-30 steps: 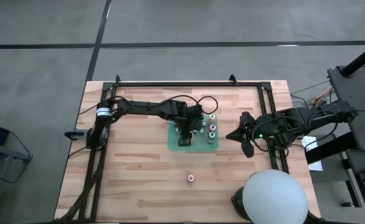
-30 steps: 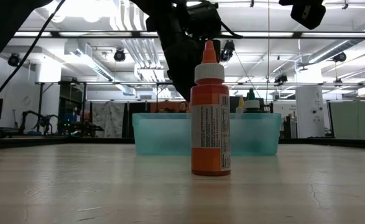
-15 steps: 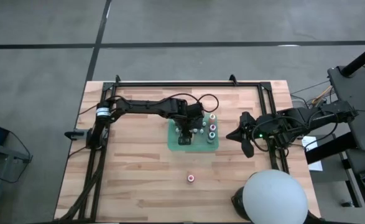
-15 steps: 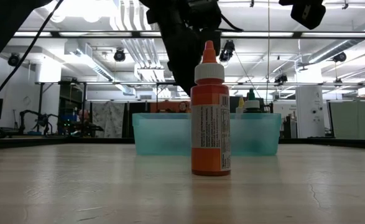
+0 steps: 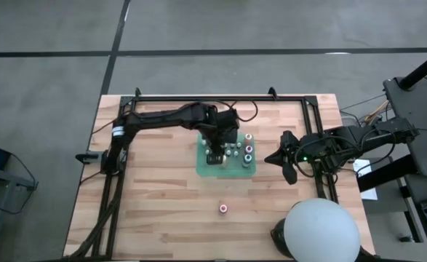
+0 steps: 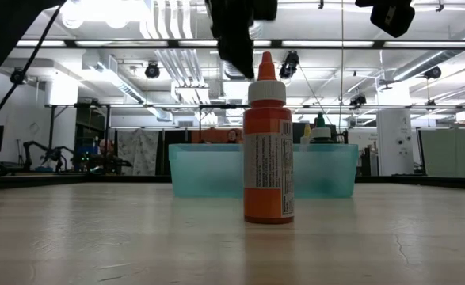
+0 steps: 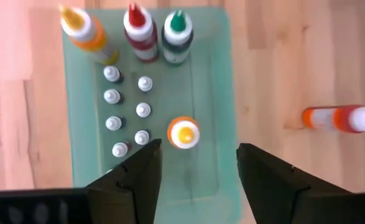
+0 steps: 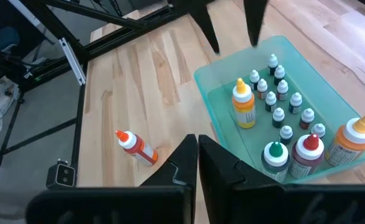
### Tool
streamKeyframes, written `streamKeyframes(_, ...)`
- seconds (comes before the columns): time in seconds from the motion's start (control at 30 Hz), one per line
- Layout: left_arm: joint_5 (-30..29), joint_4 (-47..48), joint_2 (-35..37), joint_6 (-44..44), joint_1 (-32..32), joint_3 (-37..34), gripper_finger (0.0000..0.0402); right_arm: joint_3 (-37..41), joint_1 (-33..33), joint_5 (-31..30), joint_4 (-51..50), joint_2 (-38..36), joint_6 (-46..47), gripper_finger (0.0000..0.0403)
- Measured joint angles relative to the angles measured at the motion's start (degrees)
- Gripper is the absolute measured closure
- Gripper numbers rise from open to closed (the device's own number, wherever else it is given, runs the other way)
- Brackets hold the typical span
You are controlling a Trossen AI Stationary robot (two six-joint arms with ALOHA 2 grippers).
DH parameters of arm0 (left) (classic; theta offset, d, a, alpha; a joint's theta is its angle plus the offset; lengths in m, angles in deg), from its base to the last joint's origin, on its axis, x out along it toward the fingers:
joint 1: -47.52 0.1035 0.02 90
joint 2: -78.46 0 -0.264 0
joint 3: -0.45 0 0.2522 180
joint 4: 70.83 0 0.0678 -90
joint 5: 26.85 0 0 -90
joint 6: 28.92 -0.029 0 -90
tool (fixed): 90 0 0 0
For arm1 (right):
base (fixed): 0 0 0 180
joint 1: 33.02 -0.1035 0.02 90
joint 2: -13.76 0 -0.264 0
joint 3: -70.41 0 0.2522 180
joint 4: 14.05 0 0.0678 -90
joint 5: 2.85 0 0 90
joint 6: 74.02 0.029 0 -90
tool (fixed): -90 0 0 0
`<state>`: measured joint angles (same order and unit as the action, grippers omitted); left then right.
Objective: Pick & Place food coloring
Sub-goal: Put the big red food coloring bottle into the green container
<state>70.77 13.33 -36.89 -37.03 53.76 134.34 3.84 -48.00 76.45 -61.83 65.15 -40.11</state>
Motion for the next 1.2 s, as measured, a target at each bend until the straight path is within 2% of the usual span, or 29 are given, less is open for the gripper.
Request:
streamKeyframes(0.2,0.0,5.8,0.1,0.8,-2.2,9.7,0.0223,0.0,0.0,0.0,0.0,0.0,-0.2,0.0394)
streamKeyframes(0.37,0.3,7.5,0.1,1.2,-5.5,14.7,0.0223,0.0,0.0,0.0,0.0,0.0,-0.5,0.0394)
streamKeyframes(0.87,0.4,4.8,-0.1,2.5,-14.4,14.5,0.0223,0.0,0.0,0.1,-0.1,0.0,-1.1,0.0394)
streamKeyframes(1.07,0.5,1.6,-0.1,7.5,-15.6,14.5,0.0223,0.0,0.0,0.2,-0.1,0.0,-1.0,0.0394)
streamKeyframes(1.2,2.7,0.1,-0.1,9.8,-16.6,14.5,0.0222,0.0,0.0,0.2,-0.1,0.0,-1.1,0.0394)
